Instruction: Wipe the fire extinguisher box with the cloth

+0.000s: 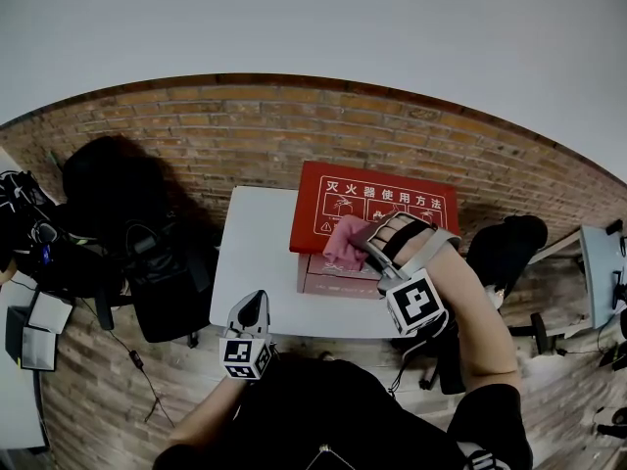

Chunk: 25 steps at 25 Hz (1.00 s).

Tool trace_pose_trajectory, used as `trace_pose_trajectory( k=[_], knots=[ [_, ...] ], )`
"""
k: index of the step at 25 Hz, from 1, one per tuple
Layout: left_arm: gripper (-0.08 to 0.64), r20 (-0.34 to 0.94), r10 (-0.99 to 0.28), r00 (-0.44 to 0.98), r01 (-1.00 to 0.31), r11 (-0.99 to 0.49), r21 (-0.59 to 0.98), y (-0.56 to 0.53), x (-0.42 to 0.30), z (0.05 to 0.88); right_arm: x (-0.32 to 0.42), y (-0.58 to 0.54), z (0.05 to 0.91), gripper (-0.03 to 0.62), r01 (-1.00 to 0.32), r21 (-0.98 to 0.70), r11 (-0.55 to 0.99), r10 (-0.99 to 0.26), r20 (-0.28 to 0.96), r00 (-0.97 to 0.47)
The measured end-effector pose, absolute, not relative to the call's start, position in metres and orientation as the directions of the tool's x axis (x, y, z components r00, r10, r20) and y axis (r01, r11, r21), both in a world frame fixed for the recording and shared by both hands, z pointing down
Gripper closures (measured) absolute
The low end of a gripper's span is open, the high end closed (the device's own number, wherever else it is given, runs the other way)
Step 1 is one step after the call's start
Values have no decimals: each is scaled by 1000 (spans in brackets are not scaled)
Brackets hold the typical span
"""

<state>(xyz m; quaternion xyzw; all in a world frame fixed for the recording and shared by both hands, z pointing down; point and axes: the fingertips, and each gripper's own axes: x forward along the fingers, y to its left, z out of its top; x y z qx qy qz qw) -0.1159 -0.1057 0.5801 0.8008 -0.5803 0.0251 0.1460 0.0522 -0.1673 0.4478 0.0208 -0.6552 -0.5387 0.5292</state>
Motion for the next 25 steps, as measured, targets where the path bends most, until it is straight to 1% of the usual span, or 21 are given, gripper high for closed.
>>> trace_pose_trajectory(
  k=[16, 25],
  knots=[
    [541, 227, -932, 282, -949, -235, 211, -86, -70, 595, 96, -160, 450, 484, 588, 710, 387, -586, 682, -437],
    [541, 223, -935, 275, -950, -229, 211, -76, -45, 599, 125, -156, 451, 485, 583, 709, 396, -592, 683, -428]
  ],
)
